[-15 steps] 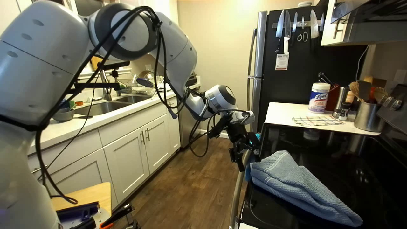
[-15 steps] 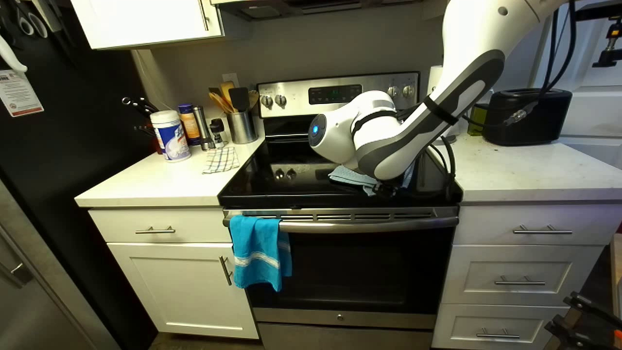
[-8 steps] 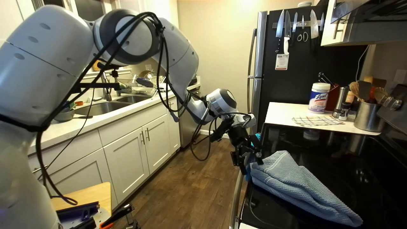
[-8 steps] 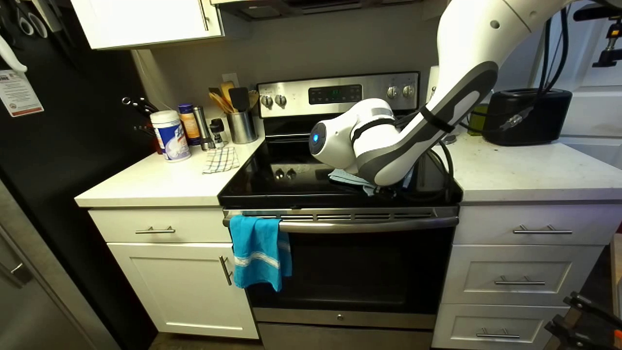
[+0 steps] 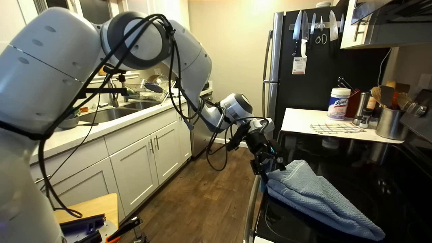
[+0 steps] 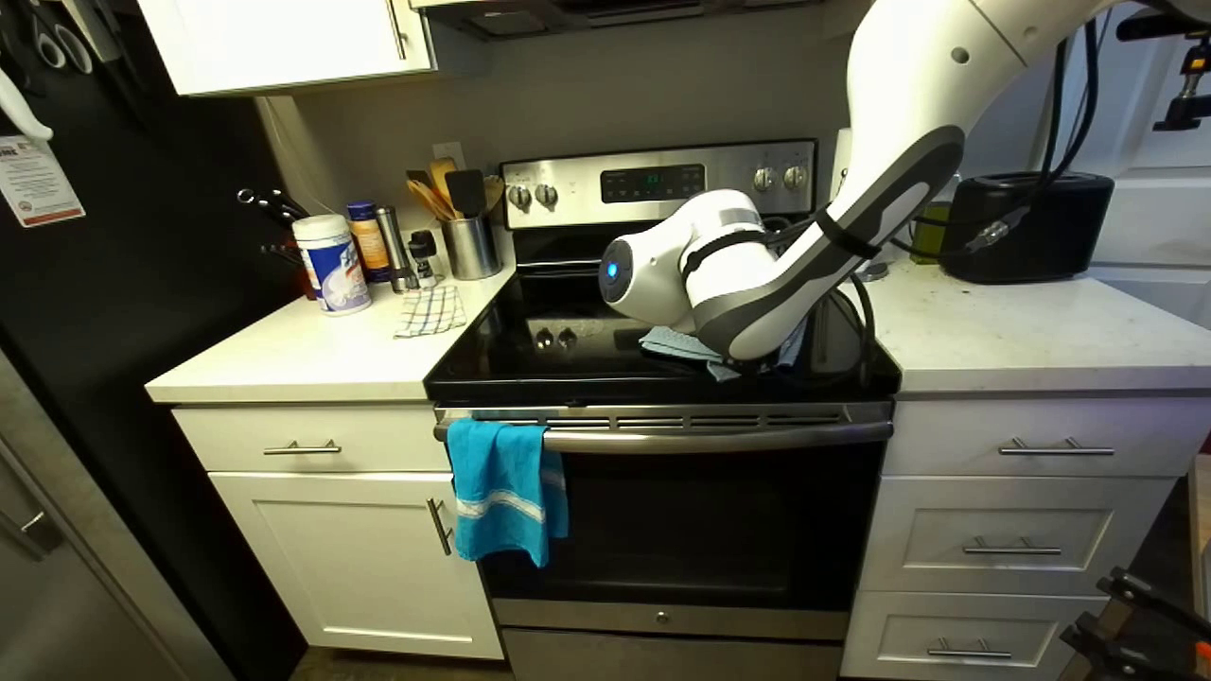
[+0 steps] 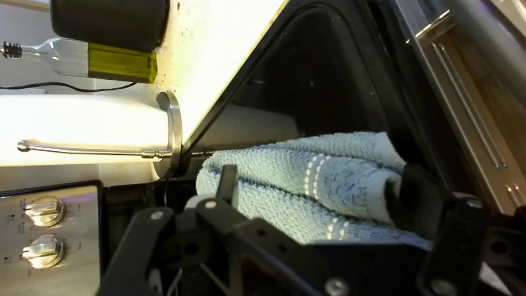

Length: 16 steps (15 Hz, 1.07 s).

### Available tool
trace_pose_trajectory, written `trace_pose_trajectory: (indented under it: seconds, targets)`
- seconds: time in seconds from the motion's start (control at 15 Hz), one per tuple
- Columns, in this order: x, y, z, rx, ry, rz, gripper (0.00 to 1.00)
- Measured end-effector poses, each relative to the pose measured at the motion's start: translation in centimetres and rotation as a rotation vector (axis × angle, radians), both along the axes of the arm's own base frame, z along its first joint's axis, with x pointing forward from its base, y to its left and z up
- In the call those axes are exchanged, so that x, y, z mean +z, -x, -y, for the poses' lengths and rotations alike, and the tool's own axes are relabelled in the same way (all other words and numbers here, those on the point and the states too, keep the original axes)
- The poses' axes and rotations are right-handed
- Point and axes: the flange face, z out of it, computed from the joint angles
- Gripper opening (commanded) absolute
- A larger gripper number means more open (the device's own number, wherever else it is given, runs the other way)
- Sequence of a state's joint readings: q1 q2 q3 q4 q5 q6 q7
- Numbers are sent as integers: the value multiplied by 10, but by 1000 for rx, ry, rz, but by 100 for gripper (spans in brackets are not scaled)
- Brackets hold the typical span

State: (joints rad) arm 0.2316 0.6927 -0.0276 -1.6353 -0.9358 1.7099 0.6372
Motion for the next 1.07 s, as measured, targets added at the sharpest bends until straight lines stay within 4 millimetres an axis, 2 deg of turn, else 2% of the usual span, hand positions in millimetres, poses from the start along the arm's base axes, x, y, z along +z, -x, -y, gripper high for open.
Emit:
trace_pose_trajectory:
  seconds: [0.27, 0.6, 1.07]
  targets:
    - [-6, 0, -2, 4, 25, -10, 100]
    - [-23, 1, -10, 11, 37, -35, 100]
    - [-25, -5, -23, 22, 42, -27, 100]
